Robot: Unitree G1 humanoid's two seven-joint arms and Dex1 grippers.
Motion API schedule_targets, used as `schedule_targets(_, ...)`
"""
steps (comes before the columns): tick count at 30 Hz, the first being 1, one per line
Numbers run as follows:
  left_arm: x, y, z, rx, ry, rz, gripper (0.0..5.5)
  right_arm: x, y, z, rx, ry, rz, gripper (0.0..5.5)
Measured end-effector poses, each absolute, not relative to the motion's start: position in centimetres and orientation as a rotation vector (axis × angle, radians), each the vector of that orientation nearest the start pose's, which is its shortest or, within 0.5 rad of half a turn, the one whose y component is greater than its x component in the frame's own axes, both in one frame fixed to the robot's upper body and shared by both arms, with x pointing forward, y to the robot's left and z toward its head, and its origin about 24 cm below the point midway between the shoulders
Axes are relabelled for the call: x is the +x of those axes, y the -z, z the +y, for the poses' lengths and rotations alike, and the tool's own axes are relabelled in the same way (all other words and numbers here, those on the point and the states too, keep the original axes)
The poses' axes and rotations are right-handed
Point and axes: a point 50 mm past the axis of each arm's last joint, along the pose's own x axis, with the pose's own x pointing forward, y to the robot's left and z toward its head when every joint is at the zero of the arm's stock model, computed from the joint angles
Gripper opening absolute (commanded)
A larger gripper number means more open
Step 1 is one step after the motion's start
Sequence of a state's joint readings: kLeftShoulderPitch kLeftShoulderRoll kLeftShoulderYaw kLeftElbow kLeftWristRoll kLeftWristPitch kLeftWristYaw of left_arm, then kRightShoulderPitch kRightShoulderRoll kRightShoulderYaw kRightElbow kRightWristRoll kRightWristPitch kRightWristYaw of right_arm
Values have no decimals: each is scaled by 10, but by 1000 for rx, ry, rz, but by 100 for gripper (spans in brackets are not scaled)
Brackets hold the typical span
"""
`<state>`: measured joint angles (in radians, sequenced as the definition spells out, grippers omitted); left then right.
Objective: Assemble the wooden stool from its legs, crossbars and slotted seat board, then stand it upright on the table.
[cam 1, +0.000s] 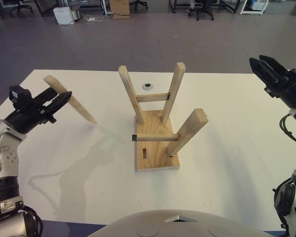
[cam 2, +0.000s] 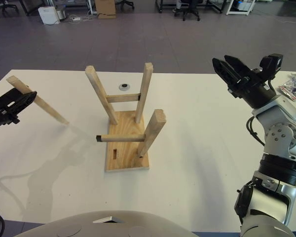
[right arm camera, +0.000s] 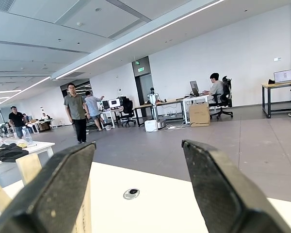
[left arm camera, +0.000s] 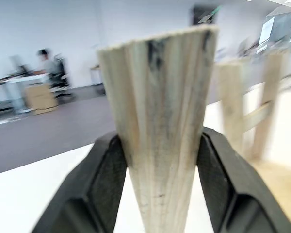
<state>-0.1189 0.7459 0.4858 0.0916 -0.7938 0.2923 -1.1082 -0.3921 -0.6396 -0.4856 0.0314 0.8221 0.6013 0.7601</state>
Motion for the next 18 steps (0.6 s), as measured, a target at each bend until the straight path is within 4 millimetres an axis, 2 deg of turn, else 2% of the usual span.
schedule_targets(2,228,-172,311,-162,899,-210,203,282,-197,-281,290,-621,-170,333)
schedule_targets(7,215,-171,299,-162,1147,-227,203,288,-197,-275,295,-640,-176,333)
schedule_targets(13,216,-161,274,-201,1258,-253,203,294,-198,-266,286,-679,-169,333)
schedule_targets(18,218,-143,252,-205,1375,-232,203,294,-202,-264,275,-686,-181,333)
